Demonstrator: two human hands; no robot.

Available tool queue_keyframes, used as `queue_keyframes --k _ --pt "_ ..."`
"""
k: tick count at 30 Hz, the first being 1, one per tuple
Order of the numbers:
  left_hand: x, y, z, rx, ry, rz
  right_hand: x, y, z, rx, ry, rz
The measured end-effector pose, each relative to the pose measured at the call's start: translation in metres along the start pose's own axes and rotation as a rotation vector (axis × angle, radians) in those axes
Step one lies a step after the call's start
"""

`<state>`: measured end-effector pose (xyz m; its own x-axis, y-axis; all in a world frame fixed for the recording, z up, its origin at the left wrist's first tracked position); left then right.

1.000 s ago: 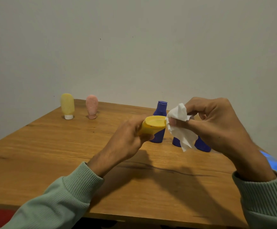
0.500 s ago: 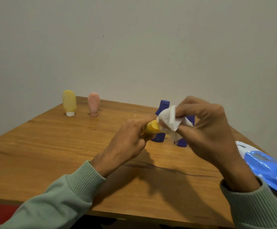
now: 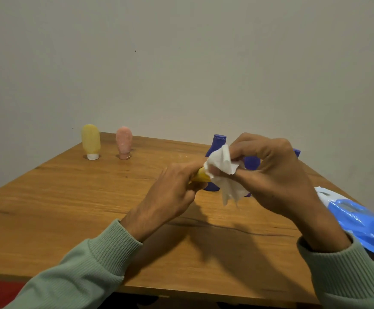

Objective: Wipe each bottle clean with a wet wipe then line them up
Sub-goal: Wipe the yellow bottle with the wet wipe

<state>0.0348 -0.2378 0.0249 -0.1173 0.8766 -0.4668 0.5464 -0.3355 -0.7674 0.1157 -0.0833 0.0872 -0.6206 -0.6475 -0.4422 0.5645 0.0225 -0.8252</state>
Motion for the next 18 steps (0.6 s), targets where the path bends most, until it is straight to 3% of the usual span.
queue_keyframes --k 4,8,18 --pt "0.000 -0.002 -0.001 0.041 0.014 0.003 -0.018 -0.005 -0.009 0.067 0.055 0.044" --pt "-0.002 -0.002 -0.001 0.045 -0.003 -0.008 -0.030 -0.006 -0.003 0.099 -0.040 0.044" --pt "-0.003 0.001 -0.002 0.145 -0.209 -0.042 0.001 0.007 0.017 -0.021 0.116 0.145"
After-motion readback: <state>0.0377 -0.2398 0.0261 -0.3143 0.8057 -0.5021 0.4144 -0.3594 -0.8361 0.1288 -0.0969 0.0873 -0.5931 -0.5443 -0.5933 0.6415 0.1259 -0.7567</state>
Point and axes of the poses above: each hand's wrist, its own y-axis away from the middle knuckle, its own x-axis out of the palm, z = x × y, the point moved 1 cm from there along -y, towards the middle knuckle, and after that the axes turned 13 degrees about -z, right-handed, at the moved point
